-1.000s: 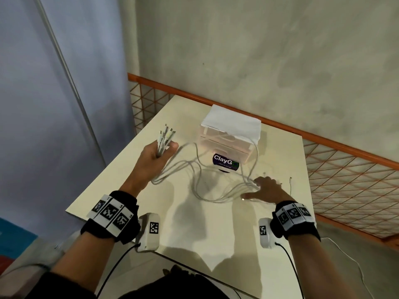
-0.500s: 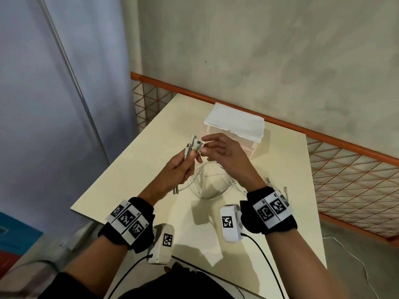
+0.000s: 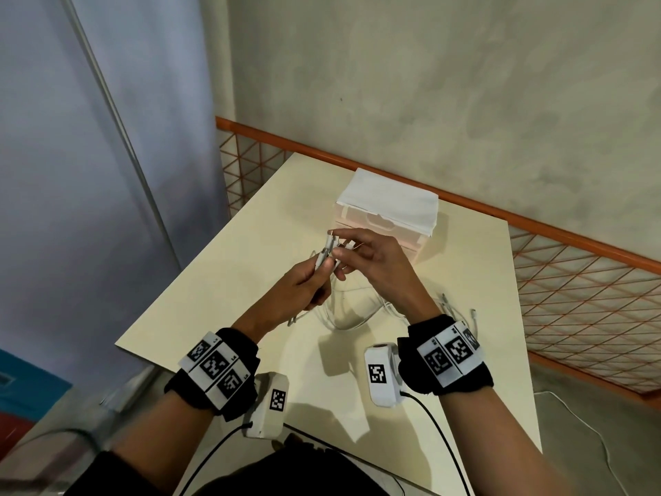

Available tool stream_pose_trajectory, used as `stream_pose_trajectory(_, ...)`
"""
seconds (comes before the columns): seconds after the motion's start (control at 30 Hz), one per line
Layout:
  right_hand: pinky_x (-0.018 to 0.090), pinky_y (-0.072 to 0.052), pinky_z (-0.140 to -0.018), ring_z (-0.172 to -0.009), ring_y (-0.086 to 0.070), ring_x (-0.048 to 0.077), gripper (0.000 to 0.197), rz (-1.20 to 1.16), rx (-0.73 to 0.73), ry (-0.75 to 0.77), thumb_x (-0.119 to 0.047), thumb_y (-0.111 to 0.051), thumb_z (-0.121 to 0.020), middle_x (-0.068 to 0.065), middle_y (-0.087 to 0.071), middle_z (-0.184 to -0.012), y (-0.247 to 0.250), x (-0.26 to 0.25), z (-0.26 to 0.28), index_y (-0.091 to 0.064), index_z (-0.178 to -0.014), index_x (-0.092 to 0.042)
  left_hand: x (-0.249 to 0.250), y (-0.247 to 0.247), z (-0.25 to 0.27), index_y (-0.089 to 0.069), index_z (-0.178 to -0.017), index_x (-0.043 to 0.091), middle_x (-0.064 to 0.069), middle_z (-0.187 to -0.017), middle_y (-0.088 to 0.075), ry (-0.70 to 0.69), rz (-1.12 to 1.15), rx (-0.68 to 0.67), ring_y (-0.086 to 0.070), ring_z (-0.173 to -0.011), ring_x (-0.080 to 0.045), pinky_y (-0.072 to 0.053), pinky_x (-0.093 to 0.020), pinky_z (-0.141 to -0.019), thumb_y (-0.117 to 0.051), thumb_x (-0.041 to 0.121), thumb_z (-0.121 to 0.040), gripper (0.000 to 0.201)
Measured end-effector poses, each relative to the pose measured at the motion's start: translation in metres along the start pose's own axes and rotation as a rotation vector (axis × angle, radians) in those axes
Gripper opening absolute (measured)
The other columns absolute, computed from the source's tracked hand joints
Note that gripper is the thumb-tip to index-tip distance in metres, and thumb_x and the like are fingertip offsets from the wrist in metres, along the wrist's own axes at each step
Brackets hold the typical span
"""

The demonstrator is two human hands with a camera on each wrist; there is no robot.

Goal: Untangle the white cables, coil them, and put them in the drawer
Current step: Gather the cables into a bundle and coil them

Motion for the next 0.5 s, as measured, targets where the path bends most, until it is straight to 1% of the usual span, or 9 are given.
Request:
stream_pose_trajectory(0.03, 0.034, -0.055, -0.08, -0.068, -0.067, 0.028, 0.028, -0.001, 0.006, -0.008, -0.015, -0.068, -0.084, 0.027, -0.068, -0.081, 0.0011, 0.0003, 0.0001, -0.067, -0.112, -0.013, -0.0002, -0.0012, -0.0005, -0.054, -0.094, 0.01, 0.002, -0.058, -0.044, 0.001, -0.011, 0.001, -0.036, -0.047, -0.007, -0.033, -0.016, -0.047, -0.03, 0.03, -0.102, 0.032)
stream_pose_trajectory(0.07, 0.033, -0.055, -0.079, -0.069, -0.067, 0.029, 0.027, 0.002, 0.013, -0.014, -0.015, -0.068, -0.084, 0.025, -0.068, -0.079, 0.0023, 0.0003, 0.0002, -0.067, -0.111, -0.013, 0.0003, -0.0027, -0.0009, -0.052, -0.093, 0.013, 0.005, -0.056, -0.046, -0.005, -0.022, 0.003, -0.036, -0.047, -0.007, -0.033, -0.016, -0.047, -0.03, 0.031, -0.102, 0.03)
stream_pose_trajectory(0.1, 0.033, -0.055, -0.078, -0.07, -0.067, 0.027, 0.026, 0.004, 0.018, -0.019, -0.014, -0.068, -0.084, 0.022, -0.067, -0.077, 0.0034, 0.0007, 0.0001, -0.067, -0.11, -0.012, 0.0013, -0.0043, -0.0014, -0.05, -0.09, 0.017, 0.006, -0.057, -0.048, -0.013, -0.031, 0.007, -0.036, -0.046, -0.007, -0.033, -0.016, -0.047, -0.03, 0.031, -0.102, 0.027)
stream_pose_trajectory(0.17, 0.03, -0.056, -0.074, -0.071, -0.066, 0.024, 0.023, 0.012, 0.026, -0.028, -0.014, -0.069, -0.084, 0.017, -0.065, -0.078, 0.0051, 0.0013, -0.0003, -0.067, -0.107, -0.01, 0.0033, -0.0069, -0.002, -0.047, -0.087, 0.026, 0.0, -0.061, -0.051, -0.026, -0.044, 0.013, -0.037, -0.045, -0.006, -0.032, -0.016, -0.047, -0.028, 0.031, -0.102, 0.024)
stream_pose_trajectory(0.23, 0.027, -0.055, -0.071, -0.07, -0.065, 0.023, 0.024, 0.024, 0.025, -0.019, -0.013, -0.069, -0.083, 0.015, -0.065, -0.086, 0.0061, 0.0019, -0.0003, -0.065, -0.107, -0.008, 0.0052, -0.009, -0.0025, -0.046, -0.084, 0.033, -0.003, -0.063, -0.052, -0.029, -0.057, 0.009, -0.036, -0.044, -0.006, -0.032, -0.016, -0.047, -0.028, 0.03, -0.102, 0.026)
stream_pose_trajectory(0.3, 0.029, -0.056, -0.072, -0.066, -0.065, 0.021, 0.029, 0.034, 0.004, 0.019, -0.011, -0.068, -0.083, 0.01, -0.063, -0.098, 0.0053, -0.0001, 0.0007, -0.064, -0.112, -0.014, 0.0054, -0.0096, -0.0035, -0.048, -0.081, 0.03, -0.004, -0.062, -0.052, -0.024, -0.063, -0.009, -0.035, -0.044, -0.005, -0.032, -0.018, -0.048, -0.027, 0.028, -0.103, 0.03)
stream_pose_trajectory(0.37, 0.032, -0.056, -0.073, -0.062, -0.063, 0.018, 0.033, 0.034, -0.005, 0.053, -0.009, -0.067, -0.084, 0.007, -0.061, -0.099, 0.0045, -0.0014, 0.0018, -0.065, -0.115, -0.021, 0.0029, -0.0092, -0.0055, -0.053, -0.089, 0.021, -0.003, -0.061, -0.05, -0.011, -0.059, -0.037, -0.035, -0.044, -0.005, -0.032, -0.018, -0.048, -0.028, 0.028, -0.103, 0.03)
stream_pose_trajectory(0.43, 0.032, -0.055, -0.072, -0.06, -0.062, 0.017, 0.031, 0.03, 0.011, 0.052, -0.007, -0.068, -0.083, 0.008, -0.063, -0.096, 0.0059, -0.0001, 0.0012, -0.067, -0.112, -0.018, -0.0001, -0.0086, -0.0082, -0.056, -0.098, 0.014, -0.003, -0.062, -0.05, -0.002, -0.057, -0.048, -0.036, -0.046, -0.006, -0.033, -0.016, -0.048, -0.028, 0.028, -0.103, 0.032)
stream_pose_trajectory(0.5, 0.031, -0.054, -0.072, -0.06, -0.062, 0.016, 0.027, 0.032, 0.025, 0.033, -0.008, -0.069, -0.082, 0.007, -0.065, -0.09, 0.0086, 0.0029, -0.0009, -0.068, -0.109, -0.013, -0.0023, -0.0086, -0.01, -0.057, -0.101, 0.012, -0.004, -0.063, -0.05, 0.003, -0.05, -0.045, -0.036, -0.048, -0.008, -0.033, -0.016, -0.048, -0.028, 0.029, -0.103, 0.033)
Point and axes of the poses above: each hand's wrist, its own z-axis away from the middle knuckle, its own y-axis out of the back of the hand, x = y × z, the point moved 6 cm from there along -z, towards the middle knuckle
